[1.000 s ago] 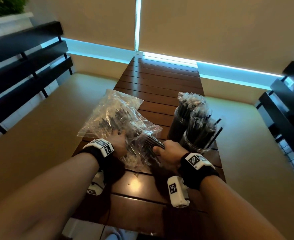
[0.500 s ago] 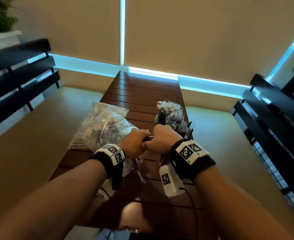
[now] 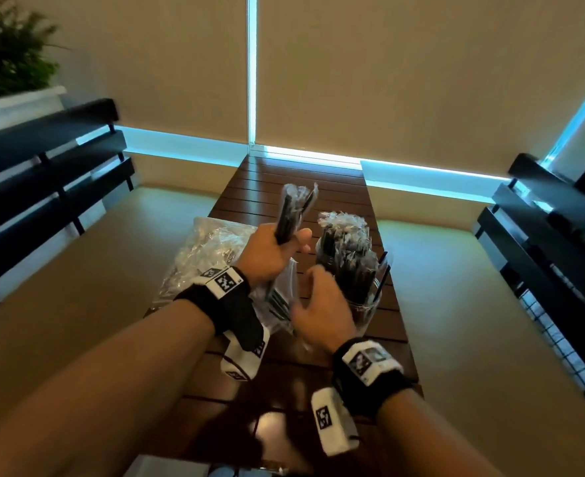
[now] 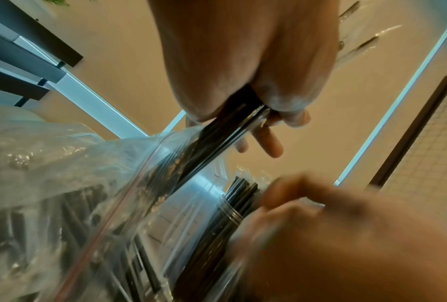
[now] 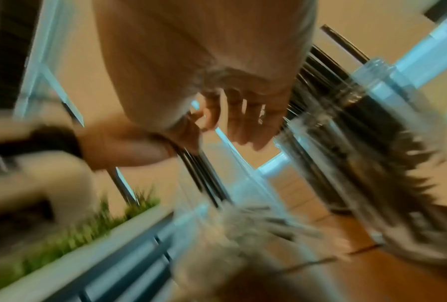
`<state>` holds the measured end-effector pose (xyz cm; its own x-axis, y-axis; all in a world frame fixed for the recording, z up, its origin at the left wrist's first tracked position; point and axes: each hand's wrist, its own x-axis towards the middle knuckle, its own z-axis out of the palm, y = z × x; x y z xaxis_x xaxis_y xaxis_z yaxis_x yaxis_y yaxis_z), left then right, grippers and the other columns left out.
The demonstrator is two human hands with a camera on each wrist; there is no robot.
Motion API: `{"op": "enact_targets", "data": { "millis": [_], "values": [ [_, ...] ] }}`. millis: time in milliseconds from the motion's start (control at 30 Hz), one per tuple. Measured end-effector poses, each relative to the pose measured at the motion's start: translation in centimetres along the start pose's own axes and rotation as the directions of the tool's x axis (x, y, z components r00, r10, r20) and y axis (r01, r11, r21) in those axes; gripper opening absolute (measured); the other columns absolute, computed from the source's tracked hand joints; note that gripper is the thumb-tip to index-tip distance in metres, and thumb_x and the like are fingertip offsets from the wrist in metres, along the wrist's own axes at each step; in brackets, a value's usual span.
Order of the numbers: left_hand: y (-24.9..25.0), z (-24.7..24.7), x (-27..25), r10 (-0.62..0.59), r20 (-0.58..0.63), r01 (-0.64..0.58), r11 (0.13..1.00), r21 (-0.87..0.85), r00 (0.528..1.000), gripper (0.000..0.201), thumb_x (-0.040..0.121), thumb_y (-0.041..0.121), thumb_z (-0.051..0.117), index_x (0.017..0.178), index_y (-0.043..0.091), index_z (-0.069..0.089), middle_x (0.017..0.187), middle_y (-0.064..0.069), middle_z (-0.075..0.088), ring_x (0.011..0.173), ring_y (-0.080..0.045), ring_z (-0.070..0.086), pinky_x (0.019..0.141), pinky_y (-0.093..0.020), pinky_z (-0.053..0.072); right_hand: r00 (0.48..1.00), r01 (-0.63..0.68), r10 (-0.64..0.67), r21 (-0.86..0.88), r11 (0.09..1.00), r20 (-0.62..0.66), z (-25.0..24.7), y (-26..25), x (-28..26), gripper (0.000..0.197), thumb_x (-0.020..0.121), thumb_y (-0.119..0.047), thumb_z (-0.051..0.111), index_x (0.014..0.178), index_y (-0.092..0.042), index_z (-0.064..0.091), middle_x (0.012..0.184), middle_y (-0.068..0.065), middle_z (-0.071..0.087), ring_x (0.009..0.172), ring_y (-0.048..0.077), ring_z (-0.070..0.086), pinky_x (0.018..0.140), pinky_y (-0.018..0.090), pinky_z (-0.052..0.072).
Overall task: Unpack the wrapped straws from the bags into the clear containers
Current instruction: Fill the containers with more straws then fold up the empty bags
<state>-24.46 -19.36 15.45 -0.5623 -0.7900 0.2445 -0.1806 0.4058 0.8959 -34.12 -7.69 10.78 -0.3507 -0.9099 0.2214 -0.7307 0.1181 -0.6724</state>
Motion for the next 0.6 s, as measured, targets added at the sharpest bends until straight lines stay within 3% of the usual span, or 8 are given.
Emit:
{"op": "enact_targets", "data": {
  "millis": [33, 100, 167, 200, 333, 467, 533, 600],
  "values": [
    [0.0, 0.2, -0.2, -0.010, 0.002, 0.010, 1.000, 0.006, 1.000, 0.039, 0.094, 0.047, 0.059, 0.082, 0.013, 0.074, 0.088, 0.002, 0.075, 0.087, -0.012, 0.068, 0.086, -0.035, 0.049, 0.990, -0.042, 0.062, -0.157, 0.987, 0.123, 1.4, 1.2, -0.5, 0.031, 0.087, -0.032, 0.061, 0.107, -0.021, 0.041, 0.107, 0.002, 0.050, 0.096, 0.023, 0.058, 0.077, 0.041, 0.050],
    [-0.3, 0.6, -0.6, -0.024, 0.003, 0.024, 1.000, 0.011, 1.000, 0.041, 0.094, 0.048, 0.058, 0.078, 0.014, 0.073, 0.086, 0.001, 0.074, 0.086, -0.014, 0.068, 0.085, -0.035, 0.049, 0.911, -0.146, 0.267, -0.358, 0.922, 0.315, 3.7, 3.4, -1.6, 0.051, 0.087, -0.037, 0.062, 0.127, -0.020, 0.035, 0.127, 0.006, 0.045, 0.116, 0.033, 0.055, 0.090, 0.046, 0.049],
    [-0.8, 0.7, -0.7, -0.033, 0.005, 0.033, 0.999, 0.010, 0.999, 0.041, 0.094, 0.049, 0.058, 0.074, 0.016, 0.073, 0.082, -0.001, 0.074, 0.084, -0.015, 0.068, 0.088, -0.039, 0.051, 0.824, -0.203, 0.409, -0.470, 0.859, 0.392, 5.5, 5.2, -2.6, 0.052, 0.091, -0.033, 0.060, 0.132, -0.017, 0.033, 0.134, 0.011, 0.047, 0.121, 0.036, 0.055, 0.095, 0.046, 0.048],
    [-0.9, 0.8, -0.8, -0.037, 0.003, 0.037, 0.999, 0.007, 0.999, 0.040, 0.094, 0.047, 0.059, 0.073, 0.015, 0.072, 0.081, -0.001, 0.074, 0.082, -0.015, 0.069, 0.089, -0.041, 0.052, 0.807, -0.197, 0.433, -0.509, 0.838, 0.401, 6.0, 5.7, -2.9, 0.046, 0.093, -0.030, 0.057, 0.131, -0.015, 0.036, 0.134, 0.013, 0.049, 0.121, 0.036, 0.056, 0.095, 0.045, 0.048],
    [-0.6, 0.9, -1.1, -0.010, -0.028, 0.011, 1.000, 0.008, 1.000, 0.042, 0.094, 0.043, 0.061, 0.074, 0.006, 0.069, 0.079, -0.008, 0.072, 0.078, -0.022, 0.068, 0.084, -0.044, 0.054, 0.811, -0.199, 0.433, -0.509, 0.837, 0.394, 6.6, 6.3, -2.2, 0.029, 0.097, -0.016, 0.046, 0.124, -0.006, 0.051, 0.131, 0.020, 0.056, 0.121, 0.038, 0.057, 0.095, 0.042, 0.048],
    [1.9, 1.4, -1.3, 0.040, -0.050, -0.045, 0.994, -0.101, 0.998, 0.045, 0.093, 0.041, 0.063, 0.071, 0.002, 0.060, 0.075, -0.017, 0.067, 0.080, -0.035, 0.066, 0.076, -0.047, 0.054, 0.831, -0.332, 0.456, -0.374, 0.866, 0.318, 6.2, 4.8, 0.1, 0.029, 0.096, -0.021, 0.048, 0.120, -0.004, 0.053, 0.128, 0.021, 0.058, 0.118, 0.039, 0.057, 0.091, 0.038, 0.047],
    [3.8, 1.3, -0.9, 0.075, -0.058, -0.082, 0.987, -0.141, 0.996, 0.037, 0.094, 0.038, 0.062, 0.068, 0.012, 0.057, 0.068, -0.003, 0.063, 0.075, -0.024, 0.067, 0.072, -0.040, 0.054, 0.838, -0.381, 0.475, -0.333, 0.862, 0.270, 5.7, 4.0, 0.8, 0.031, 0.098, -0.022, 0.048, 0.123, -0.004, 0.047, 0.128, 0.022, 0.058, 0.118, 0.039, 0.057, 0.090, 0.039, 0.046],
    [5.0, 0.5, -0.2, 0.040, -0.110, -0.065, 0.972, -0.227, 0.993, 0.030, 0.094, 0.037, 0.062, 0.073, 0.016, 0.058, 0.067, 0.005, 0.061, 0.070, -0.010, 0.065, 0.079, -0.036, 0.053, 0.860, -0.357, 0.444, -0.323, 0.876, 0.253, 4.9, 3.4, 1.2, 0.038, 0.095, -0.020, 0.053, 0.127, -0.005, 0.040, 0.130, 0.020, 0.054, 0.119, 0.038, 0.056, 0.092, 0.041, 0.046]
  ]
}}
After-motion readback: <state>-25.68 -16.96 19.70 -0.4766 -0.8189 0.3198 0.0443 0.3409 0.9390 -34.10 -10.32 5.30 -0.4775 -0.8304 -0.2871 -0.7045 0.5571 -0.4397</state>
